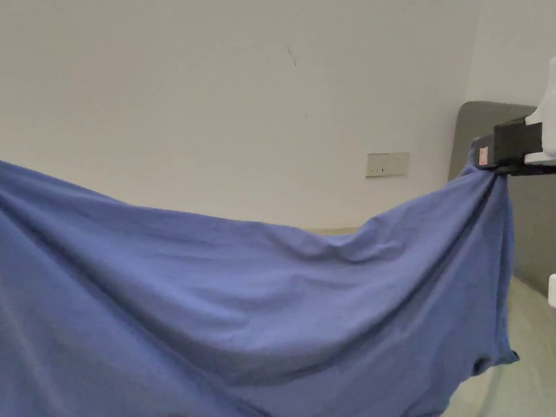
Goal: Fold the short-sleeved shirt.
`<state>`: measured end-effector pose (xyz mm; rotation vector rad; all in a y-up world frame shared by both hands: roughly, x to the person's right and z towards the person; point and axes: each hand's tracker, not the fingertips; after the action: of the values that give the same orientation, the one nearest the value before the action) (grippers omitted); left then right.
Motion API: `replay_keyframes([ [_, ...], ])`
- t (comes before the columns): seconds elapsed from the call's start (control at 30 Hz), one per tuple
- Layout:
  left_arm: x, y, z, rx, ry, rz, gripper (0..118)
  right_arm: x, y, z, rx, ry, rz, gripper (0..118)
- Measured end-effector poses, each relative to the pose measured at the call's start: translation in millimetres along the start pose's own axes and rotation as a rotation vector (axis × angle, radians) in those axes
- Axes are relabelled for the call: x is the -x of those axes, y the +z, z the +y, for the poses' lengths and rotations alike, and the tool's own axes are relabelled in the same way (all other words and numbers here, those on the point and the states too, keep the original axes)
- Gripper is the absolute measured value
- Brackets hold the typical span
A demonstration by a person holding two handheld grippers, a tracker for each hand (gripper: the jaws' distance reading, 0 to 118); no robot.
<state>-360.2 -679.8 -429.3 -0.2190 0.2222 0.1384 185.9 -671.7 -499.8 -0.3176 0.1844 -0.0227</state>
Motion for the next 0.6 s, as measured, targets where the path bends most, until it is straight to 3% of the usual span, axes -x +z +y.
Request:
replay_keyframes([
  [0.13,-3,-31,34,-0.043,-0.059,0.083,4,-1,-37,43,-0.040,-0.085,-0.030,7],
  [0.33,-3,-75,62,-0.088,-0.029,0.174,4,0,-85,77,-0.130,-0.118,-0.086,7],
  [0.6,-6,-106,12,-0.047,0.022,0.105,4,0,-142,40,-0.077,-0.137,-0.078,7],
])
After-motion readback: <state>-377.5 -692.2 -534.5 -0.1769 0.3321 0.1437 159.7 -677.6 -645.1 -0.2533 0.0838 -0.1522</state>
